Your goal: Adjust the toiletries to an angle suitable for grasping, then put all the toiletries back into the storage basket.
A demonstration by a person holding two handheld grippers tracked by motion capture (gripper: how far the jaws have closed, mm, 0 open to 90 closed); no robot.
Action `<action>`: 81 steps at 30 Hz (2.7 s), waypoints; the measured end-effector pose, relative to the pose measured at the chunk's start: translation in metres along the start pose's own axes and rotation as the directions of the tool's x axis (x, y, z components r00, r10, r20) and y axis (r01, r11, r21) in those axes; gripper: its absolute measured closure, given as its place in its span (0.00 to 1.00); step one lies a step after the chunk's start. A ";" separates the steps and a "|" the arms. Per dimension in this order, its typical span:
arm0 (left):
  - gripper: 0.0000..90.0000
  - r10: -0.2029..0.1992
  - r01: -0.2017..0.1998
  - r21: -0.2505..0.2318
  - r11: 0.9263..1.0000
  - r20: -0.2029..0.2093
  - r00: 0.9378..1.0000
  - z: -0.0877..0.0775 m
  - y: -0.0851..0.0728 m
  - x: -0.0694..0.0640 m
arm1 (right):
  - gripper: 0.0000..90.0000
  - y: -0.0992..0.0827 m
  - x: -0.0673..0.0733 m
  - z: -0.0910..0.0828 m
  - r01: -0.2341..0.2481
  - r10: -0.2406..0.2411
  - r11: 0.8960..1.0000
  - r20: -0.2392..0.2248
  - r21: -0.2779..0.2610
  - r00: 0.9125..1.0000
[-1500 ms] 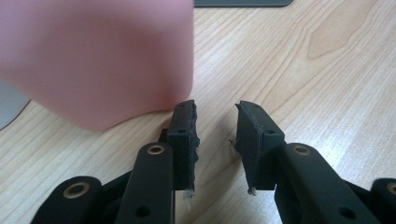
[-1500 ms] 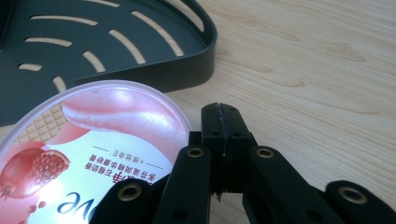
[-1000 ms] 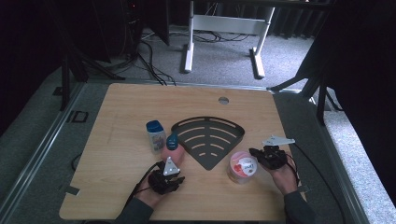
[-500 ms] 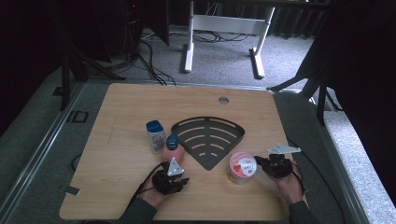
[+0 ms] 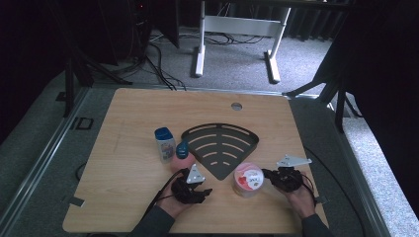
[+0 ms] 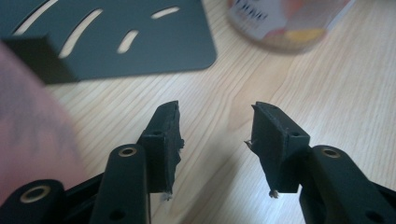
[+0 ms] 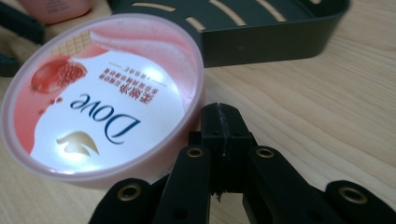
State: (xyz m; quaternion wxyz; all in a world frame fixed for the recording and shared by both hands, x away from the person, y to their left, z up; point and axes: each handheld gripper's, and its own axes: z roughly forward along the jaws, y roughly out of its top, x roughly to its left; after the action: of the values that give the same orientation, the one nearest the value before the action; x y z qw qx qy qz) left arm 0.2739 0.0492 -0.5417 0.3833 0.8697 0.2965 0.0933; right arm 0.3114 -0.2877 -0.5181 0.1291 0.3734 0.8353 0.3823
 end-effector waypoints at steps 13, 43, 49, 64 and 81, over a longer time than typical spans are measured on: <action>0.49 0.060 -0.060 -0.006 0.998 0.096 0.994 0.018 0.023 -0.014 | 1.00 -0.002 0.010 0.005 0.073 -0.073 0.997 -0.055 0.002 0.996; 0.29 0.111 -0.105 -0.046 0.993 0.162 0.980 0.032 0.032 -0.019 | 0.87 -0.006 0.014 0.007 0.150 -0.146 0.989 -0.135 0.018 0.980; 0.24 0.153 -0.146 -0.054 0.988 0.157 0.976 0.035 0.031 -0.021 | 0.69 -0.010 0.009 0.002 0.154 -0.149 0.988 -0.165 0.019 0.975; 0.19 0.154 -0.144 -0.068 0.987 0.165 0.974 0.040 0.035 -0.017 | 0.48 -0.016 0.014 0.000 0.213 -0.203 0.977 -0.246 0.015 0.948; 0.17 0.182 -0.171 -0.081 0.982 0.165 0.969 0.040 0.038 -0.016 | 0.30 -0.006 0.027 0.009 0.325 -0.317 0.945 -0.291 -0.021 0.903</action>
State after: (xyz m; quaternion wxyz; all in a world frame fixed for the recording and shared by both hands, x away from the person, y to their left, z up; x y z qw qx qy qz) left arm 0.2935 -0.0049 -0.5412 0.4260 0.8844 0.1804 0.0614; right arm 0.2945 -0.2660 -0.5269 0.0611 0.1724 0.9003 0.3949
